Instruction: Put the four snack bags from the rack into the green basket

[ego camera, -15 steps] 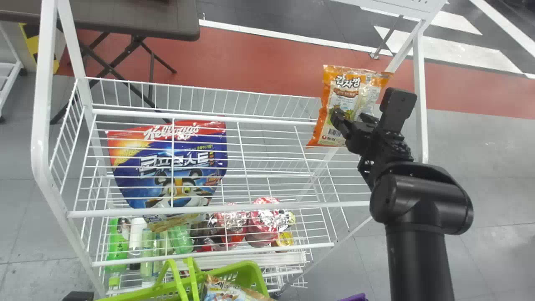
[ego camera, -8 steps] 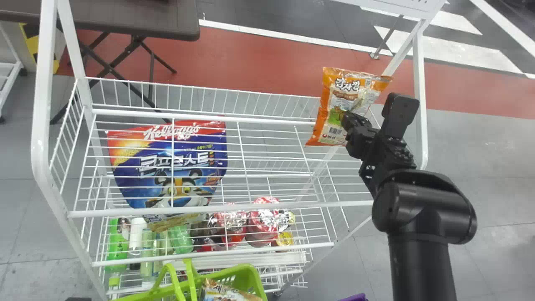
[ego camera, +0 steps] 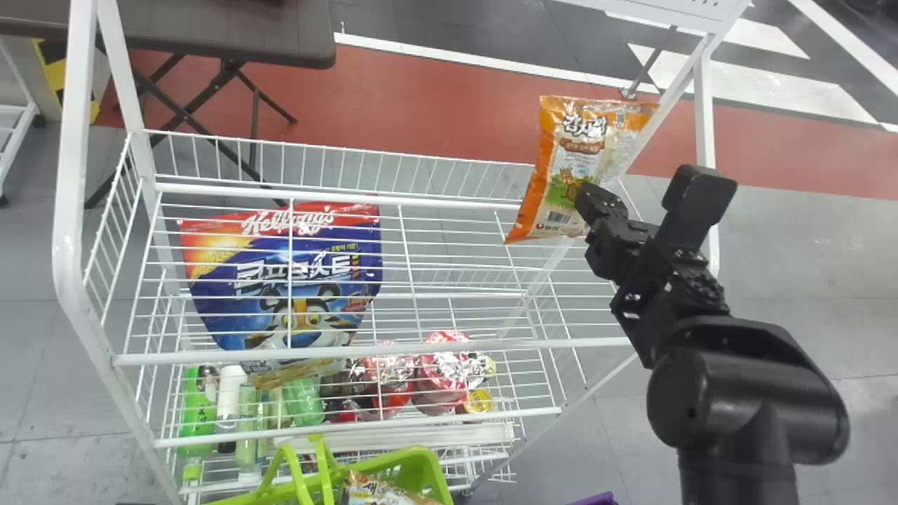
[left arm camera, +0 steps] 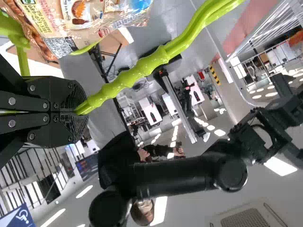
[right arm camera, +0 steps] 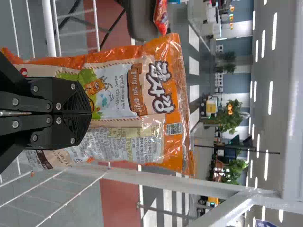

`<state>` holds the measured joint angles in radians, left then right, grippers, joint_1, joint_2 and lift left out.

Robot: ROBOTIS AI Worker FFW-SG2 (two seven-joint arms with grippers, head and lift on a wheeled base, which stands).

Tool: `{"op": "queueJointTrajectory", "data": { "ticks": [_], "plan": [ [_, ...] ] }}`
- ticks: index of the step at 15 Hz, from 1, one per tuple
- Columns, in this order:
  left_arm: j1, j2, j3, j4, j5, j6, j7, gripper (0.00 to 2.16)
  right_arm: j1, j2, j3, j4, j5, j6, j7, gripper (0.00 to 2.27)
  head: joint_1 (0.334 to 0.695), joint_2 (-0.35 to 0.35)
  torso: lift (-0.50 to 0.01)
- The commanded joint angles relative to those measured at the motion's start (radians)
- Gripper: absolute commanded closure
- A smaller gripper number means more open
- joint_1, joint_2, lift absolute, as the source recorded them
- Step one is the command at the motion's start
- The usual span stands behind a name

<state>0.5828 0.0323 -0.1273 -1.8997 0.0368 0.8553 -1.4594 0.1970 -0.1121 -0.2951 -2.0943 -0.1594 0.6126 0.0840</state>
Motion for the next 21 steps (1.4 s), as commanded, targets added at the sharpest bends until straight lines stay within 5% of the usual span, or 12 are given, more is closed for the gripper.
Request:
{"op": "queueJointTrajectory", "data": {
  "ticks": [1, 7, 10, 13, 17, 21],
  "plan": [
    [0.006, 0.001, 0.000, -0.007, 0.000, 0.000, -0.002, 2.11, 0.061, 0.009, 0.005, -0.127, -0.052, 0.068, 0.005, 2.13, 0.695, -0.350, -0.006],
    [0.009, 0.001, 0.006, -0.012, -0.005, 0.000, -0.001, 2.11, 0.334, 0.020, 0.014, -0.444, -0.200, 0.233, 0.066, 2.13, 0.695, -0.350, -0.006],
    [0.006, 0.001, 0.009, -0.015, -0.008, 0.003, 0.002, 2.11, 0.364, 0.031, -0.078, -0.535, -0.315, 0.589, 0.152, 2.13, 0.695, -0.350, -0.006],
    [0.005, -0.002, 0.015, -0.022, -0.008, 0.006, 0.007, 2.11, 0.404, 0.091, -0.153, -0.587, -0.365, 0.767, 0.273, 2.13, 0.695, -0.350, -0.006],
    [-0.009, -0.009, 0.015, -0.022, -0.008, 0.006, 0.019, 2.11, 0.432, 0.095, -0.259, -0.632, -0.555, 0.960, 0.329, 2.13, 0.695, -0.350, -0.006],
    [-0.012, -0.009, 0.018, -0.022, -0.006, 0.006, 0.019, 2.11, 0.461, 0.104, -0.200, -0.615, -0.506, 0.960, 0.326, 2.16, 0.695, -0.350, -0.006]
  ]
}}
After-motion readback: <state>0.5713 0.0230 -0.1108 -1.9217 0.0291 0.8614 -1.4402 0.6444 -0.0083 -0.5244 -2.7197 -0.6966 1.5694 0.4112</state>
